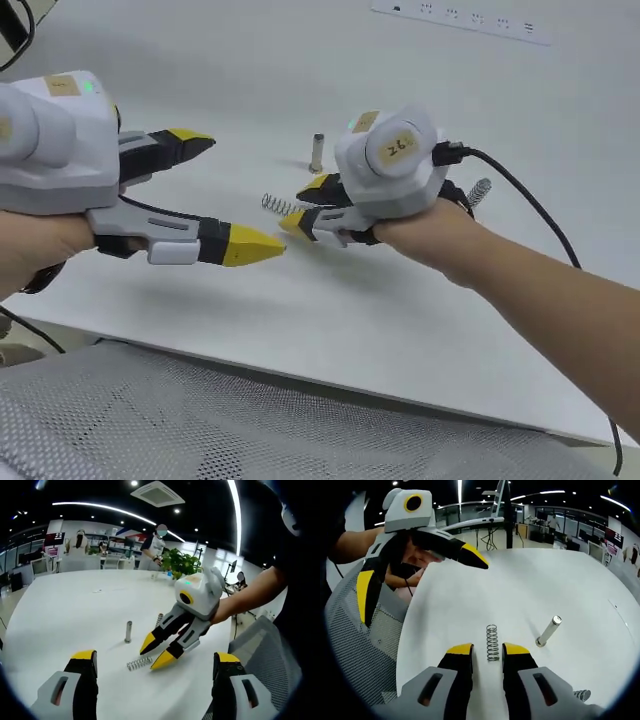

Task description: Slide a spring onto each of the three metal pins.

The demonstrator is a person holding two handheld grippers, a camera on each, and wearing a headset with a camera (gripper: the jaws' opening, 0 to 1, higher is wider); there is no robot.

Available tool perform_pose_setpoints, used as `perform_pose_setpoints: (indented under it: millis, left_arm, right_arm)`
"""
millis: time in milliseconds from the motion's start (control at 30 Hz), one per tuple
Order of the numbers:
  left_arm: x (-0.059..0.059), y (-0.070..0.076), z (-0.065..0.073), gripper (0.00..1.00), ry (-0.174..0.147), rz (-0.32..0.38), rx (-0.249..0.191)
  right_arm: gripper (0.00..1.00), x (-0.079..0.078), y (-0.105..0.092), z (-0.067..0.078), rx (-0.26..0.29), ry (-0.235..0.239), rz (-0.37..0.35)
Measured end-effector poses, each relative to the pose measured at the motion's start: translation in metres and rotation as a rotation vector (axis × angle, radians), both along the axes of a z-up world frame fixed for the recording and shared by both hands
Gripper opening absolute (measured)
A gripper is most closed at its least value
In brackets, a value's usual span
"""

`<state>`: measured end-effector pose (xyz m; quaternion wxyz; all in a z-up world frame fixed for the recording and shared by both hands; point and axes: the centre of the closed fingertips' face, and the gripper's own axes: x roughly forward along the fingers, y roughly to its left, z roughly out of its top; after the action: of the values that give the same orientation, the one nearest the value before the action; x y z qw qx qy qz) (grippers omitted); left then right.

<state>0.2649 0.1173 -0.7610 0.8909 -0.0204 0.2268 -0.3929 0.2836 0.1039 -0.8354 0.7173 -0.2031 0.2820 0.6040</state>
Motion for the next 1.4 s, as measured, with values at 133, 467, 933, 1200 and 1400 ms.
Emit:
perform_pose_setpoints:
  millis: [133, 467, 933, 1200, 1400]
  left_arm:
    - [0.000, 0.001, -0.002, 0.93, 0.005, 0.000, 0.002]
    - [-0.002, 0.005, -0.003, 0.94, 0.009, 0.011, 0.001]
    - [-0.002, 0.004, -0.004, 0.94, 0.013, 0.009, -0.002]
    - [-0.003, 0.004, -0.004, 0.94, 0.013, 0.011, 0.002]
    - [-0.001, -0.001, -0.004, 0.93, 0.013, -0.003, 0.003]
  right_arm:
    - [0.19, -0.002, 0.002, -0.002, -0.005, -0.001, 0.007]
    - [0.17, -0.002, 0.001, -0.010, -0.032, 0.000, -0.005]
    - [0.10, -0.003, -0.002, -0.014, -0.038, -0.003, -0.009]
    - [0.09, -0.005, -0.002, -0.013, -0.038, -0.011, 0.007]
    - [0.08, -0.004, -0.006, -0.009, -0.033, -0.014, 0.014]
